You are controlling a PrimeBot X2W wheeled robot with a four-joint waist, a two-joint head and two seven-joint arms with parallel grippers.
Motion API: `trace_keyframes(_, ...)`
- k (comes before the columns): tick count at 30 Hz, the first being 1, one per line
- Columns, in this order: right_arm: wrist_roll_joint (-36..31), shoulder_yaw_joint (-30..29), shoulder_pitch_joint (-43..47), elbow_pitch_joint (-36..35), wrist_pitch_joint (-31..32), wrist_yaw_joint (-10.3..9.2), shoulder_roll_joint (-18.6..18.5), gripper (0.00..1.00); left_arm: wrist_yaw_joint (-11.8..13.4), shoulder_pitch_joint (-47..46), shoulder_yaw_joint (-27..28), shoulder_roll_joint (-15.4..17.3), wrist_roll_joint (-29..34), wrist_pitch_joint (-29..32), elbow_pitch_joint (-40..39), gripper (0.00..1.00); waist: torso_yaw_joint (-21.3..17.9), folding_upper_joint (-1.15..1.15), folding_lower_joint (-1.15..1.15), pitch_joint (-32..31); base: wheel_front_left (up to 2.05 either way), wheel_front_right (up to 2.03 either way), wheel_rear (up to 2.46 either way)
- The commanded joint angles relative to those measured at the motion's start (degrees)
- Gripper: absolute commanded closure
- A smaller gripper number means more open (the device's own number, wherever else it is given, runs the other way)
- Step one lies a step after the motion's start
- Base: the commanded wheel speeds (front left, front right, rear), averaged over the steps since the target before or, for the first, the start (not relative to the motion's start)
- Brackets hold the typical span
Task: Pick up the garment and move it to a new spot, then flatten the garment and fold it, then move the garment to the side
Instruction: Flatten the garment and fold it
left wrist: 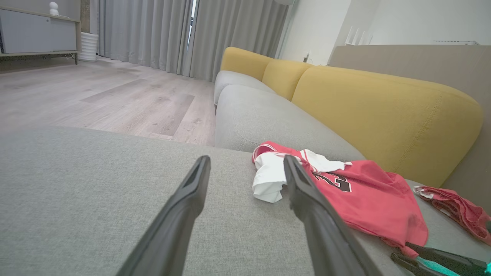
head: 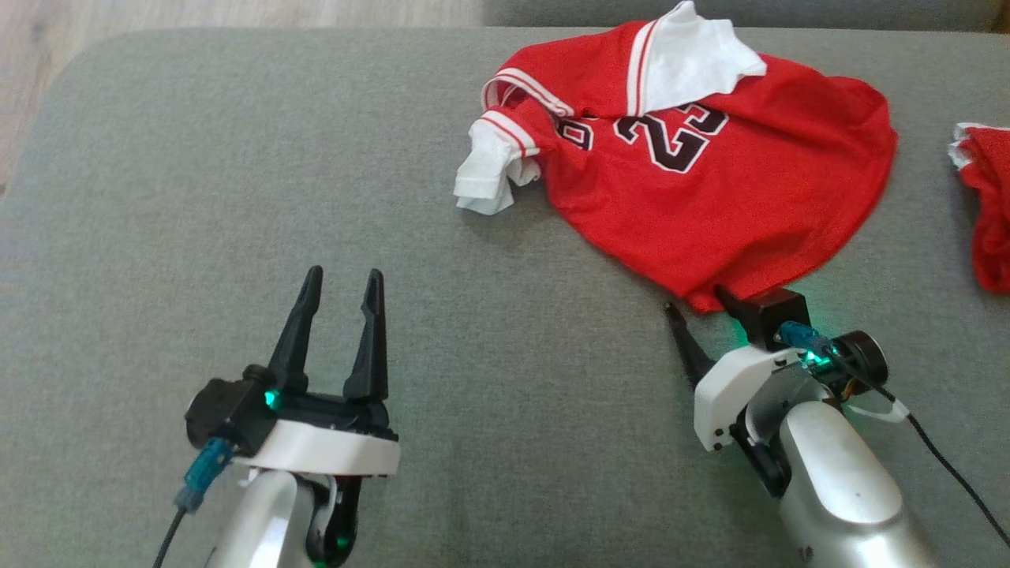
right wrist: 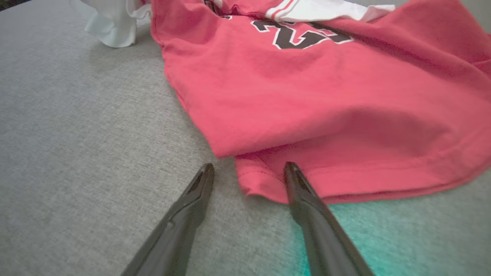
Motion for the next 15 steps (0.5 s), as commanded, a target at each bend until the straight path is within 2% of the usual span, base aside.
trace_keyframes(1, -0.08, 0.92, -0.73, -0.22, 0.92, -0.05, 0.25, 1.00, 0.39, -1.46, 2.40, 0.41, -0.20, -0.46, -1.60, 0.00, -0.69, 0.00, 0.00, -0.37, 0.00, 0.00, 0.00)
trace_keyframes(7, -0.35, -0.63, 0.22, -1.02, 1.15, -0.05, 0.25, 1.00, 0.37, -1.39, 3.43, 0.41, 0.16, -0.46, -1.91, 0.00, -3.56, 0.00, 0.00, -1.17, 0.00, 0.00, 0.00)
trace_keyframes(15, -1.87, -8.05, 4.03, -5.58, 0.57, -0.05, 0.25, 1.00, 0.29, -1.02, 4.47, 0.41, 0.54, -0.46, -2.29, 0.00, -7.52, 0.00, 0.00, -1.93, 0.00, 0.00, 0.00)
